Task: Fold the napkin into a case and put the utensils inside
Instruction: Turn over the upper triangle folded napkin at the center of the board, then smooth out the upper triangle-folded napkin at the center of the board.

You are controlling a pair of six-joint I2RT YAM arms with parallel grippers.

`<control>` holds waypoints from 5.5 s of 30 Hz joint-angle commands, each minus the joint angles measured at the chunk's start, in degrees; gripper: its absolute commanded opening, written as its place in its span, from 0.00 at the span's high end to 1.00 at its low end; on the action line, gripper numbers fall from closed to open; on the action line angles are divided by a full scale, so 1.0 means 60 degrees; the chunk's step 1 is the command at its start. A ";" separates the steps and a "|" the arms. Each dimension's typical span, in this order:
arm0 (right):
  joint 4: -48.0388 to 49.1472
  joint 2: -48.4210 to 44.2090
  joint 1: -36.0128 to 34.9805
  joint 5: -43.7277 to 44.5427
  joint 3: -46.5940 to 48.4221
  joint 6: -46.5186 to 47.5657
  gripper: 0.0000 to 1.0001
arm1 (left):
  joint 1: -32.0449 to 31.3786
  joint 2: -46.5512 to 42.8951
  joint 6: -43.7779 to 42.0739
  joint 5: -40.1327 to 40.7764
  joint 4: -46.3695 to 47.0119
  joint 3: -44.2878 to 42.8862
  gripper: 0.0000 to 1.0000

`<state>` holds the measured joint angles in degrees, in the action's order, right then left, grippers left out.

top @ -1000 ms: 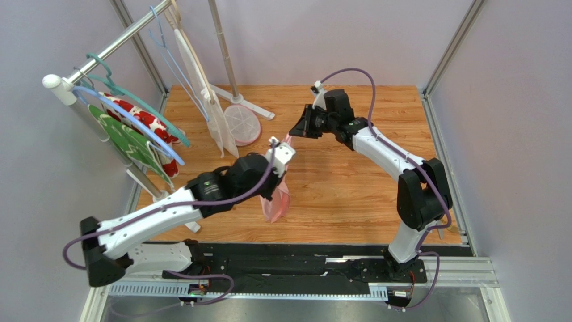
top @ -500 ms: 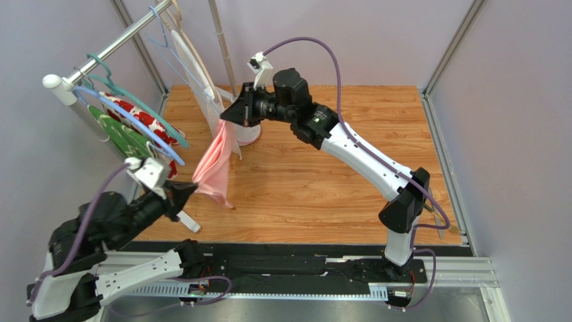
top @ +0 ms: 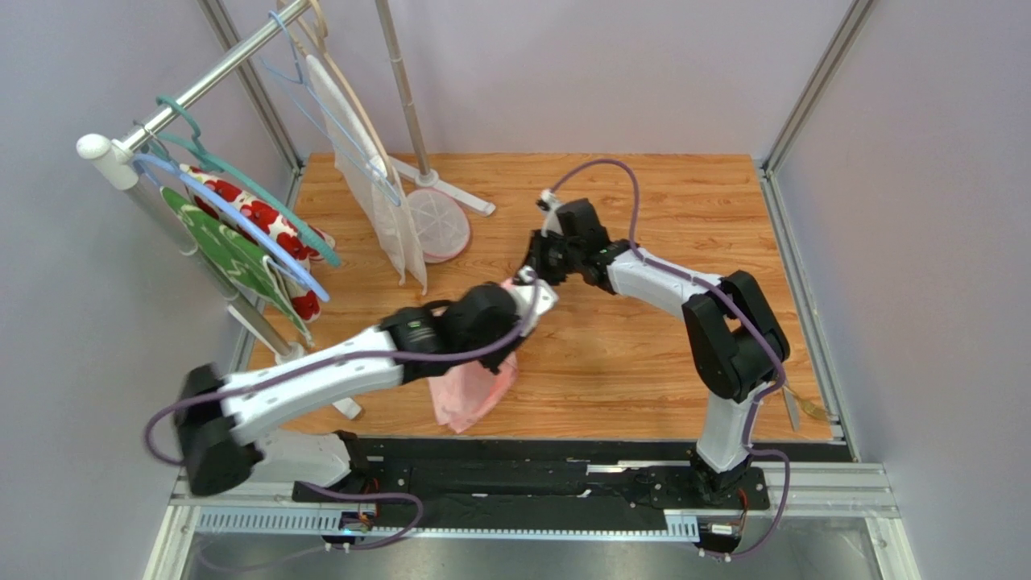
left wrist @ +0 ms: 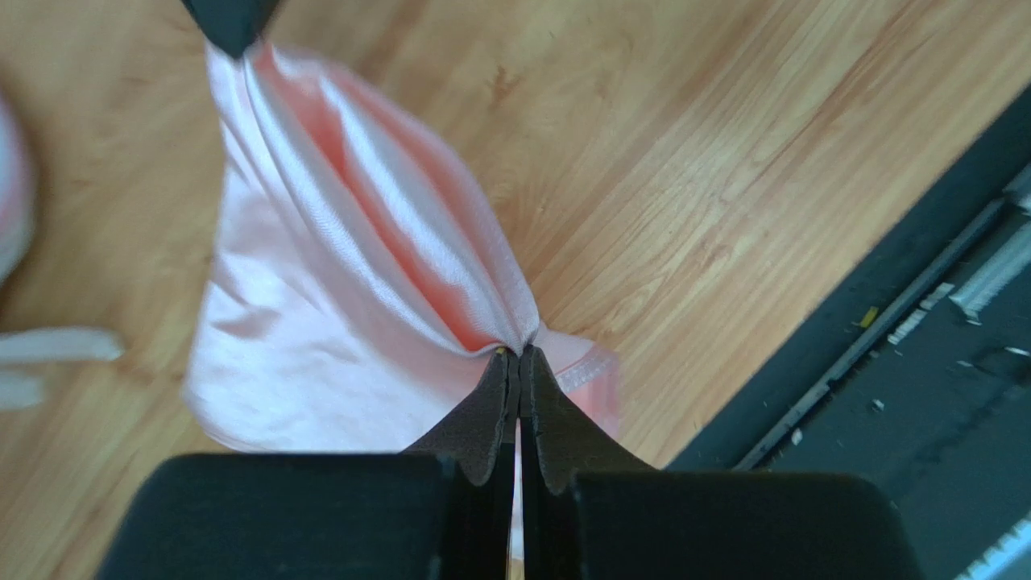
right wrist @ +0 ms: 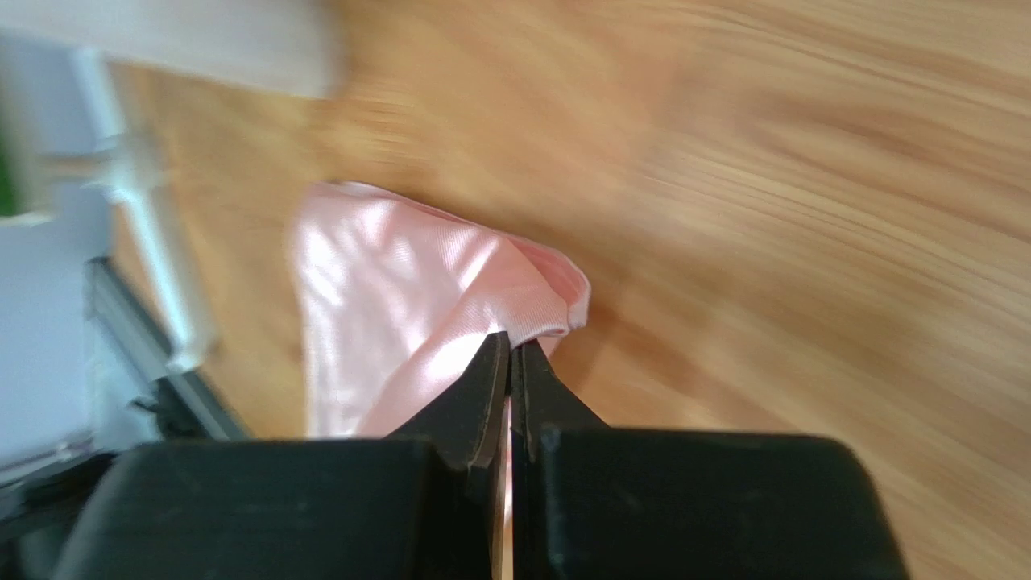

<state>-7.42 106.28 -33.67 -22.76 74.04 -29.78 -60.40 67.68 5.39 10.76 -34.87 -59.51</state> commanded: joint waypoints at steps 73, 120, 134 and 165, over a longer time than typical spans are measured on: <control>-0.0492 -0.3534 0.3473 -0.0805 -0.5997 0.0335 0.69 | 0.0546 0.7913 0.2969 -0.2468 0.1592 -0.4970 0.51; 0.1823 -0.3255 0.3576 -0.1905 -0.7447 -0.1643 0.94 | 0.0267 0.8188 0.3510 -0.2424 0.1872 -0.5170 1.00; 0.1955 -0.3445 0.3576 -0.1890 -0.7653 -0.1790 0.93 | 0.0267 0.8759 0.3834 -0.2835 0.1843 -0.5215 1.00; -0.1385 -0.3916 0.2785 -0.2226 -0.4709 0.0158 0.79 | 0.2874 0.8141 0.4141 -0.5735 0.2648 -0.5666 0.97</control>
<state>-18.35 79.55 -15.70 -31.79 42.19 -29.04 -43.77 110.17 29.98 -18.35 -20.84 -86.39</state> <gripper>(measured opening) 0.255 0.049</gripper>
